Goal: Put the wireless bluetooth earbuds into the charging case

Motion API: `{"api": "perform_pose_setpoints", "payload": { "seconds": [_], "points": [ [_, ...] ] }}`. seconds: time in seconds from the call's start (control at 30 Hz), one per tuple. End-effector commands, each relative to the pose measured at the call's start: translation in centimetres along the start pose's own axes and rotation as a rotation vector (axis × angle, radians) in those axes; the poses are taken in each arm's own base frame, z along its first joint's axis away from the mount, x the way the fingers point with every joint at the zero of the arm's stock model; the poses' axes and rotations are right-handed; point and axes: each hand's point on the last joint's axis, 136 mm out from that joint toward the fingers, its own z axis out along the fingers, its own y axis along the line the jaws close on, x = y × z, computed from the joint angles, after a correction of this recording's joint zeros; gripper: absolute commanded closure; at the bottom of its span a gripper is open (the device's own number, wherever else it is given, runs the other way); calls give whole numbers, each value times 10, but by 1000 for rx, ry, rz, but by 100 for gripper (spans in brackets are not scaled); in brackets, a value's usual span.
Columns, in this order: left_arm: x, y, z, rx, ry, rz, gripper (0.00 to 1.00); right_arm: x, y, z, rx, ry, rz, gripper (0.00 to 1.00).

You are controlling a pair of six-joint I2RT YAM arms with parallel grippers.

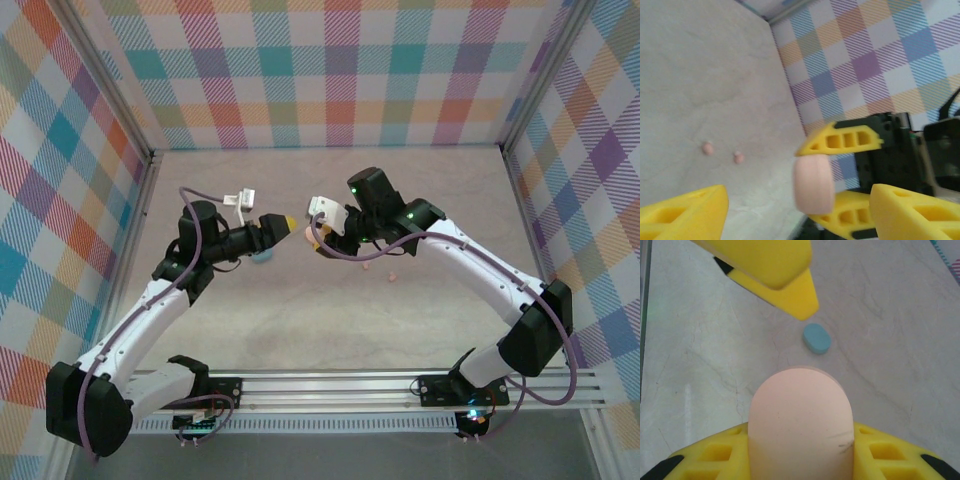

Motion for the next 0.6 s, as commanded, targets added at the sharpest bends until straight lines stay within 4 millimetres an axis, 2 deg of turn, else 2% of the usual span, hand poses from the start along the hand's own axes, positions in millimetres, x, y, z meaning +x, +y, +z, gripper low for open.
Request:
{"api": "perform_pose_setpoints", "payload": {
  "seconds": [0.0, 0.1, 0.37, 0.57],
  "points": [
    [10, -20, 6, 58, 85, -57, 27, -9, 3, -4, 9, -31, -50, 67],
    [18, -24, 13, 70, 125, -58, 30, -8, 5, -2, 0, -22, -51, 67],
    [24, -15, 29, 42, 176, -72, 41, -16, 17, -6, -62, -40, -53, 66],
    [29, -17, 38, 56, 207, -75, 53, -15, 19, -4, -74, -41, -51, 65]
  ]
}}
